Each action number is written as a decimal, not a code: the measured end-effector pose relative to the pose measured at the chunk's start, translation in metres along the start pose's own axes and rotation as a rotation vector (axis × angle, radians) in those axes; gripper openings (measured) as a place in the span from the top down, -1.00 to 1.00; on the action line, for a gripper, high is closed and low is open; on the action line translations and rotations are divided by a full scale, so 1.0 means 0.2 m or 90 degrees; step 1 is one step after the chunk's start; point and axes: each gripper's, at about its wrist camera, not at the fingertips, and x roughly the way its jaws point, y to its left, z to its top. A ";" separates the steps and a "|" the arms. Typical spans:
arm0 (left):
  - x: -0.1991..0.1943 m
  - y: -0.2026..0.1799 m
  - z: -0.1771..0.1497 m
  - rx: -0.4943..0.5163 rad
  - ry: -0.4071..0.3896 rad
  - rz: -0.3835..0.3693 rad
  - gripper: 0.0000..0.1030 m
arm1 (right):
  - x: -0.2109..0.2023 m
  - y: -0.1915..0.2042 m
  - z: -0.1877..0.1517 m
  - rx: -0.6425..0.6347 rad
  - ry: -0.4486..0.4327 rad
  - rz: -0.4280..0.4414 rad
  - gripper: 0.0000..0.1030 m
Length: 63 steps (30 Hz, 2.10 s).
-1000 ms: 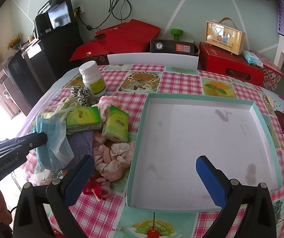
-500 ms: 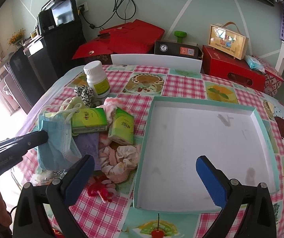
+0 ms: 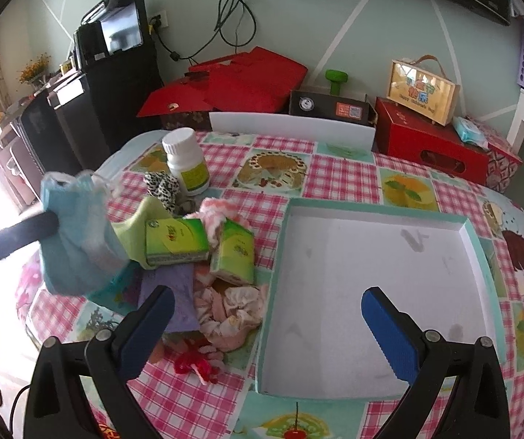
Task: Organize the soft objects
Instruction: 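Lift the blue mask with the left gripper while the right gripper approaches the green tissue pack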
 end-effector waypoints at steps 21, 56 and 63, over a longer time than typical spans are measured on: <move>-0.15 0.44 0.07 -0.116 -0.067 0.057 0.89 | 0.14 0.39 0.13 -0.086 0.013 0.110 -0.95; 0.06 0.54 0.02 -0.130 -0.022 0.052 0.89 | 0.47 0.31 0.15 -0.101 0.080 0.143 -0.51; 0.09 0.54 0.02 -0.127 -0.015 0.050 0.89 | 0.50 0.30 0.16 -0.096 0.093 0.179 -0.41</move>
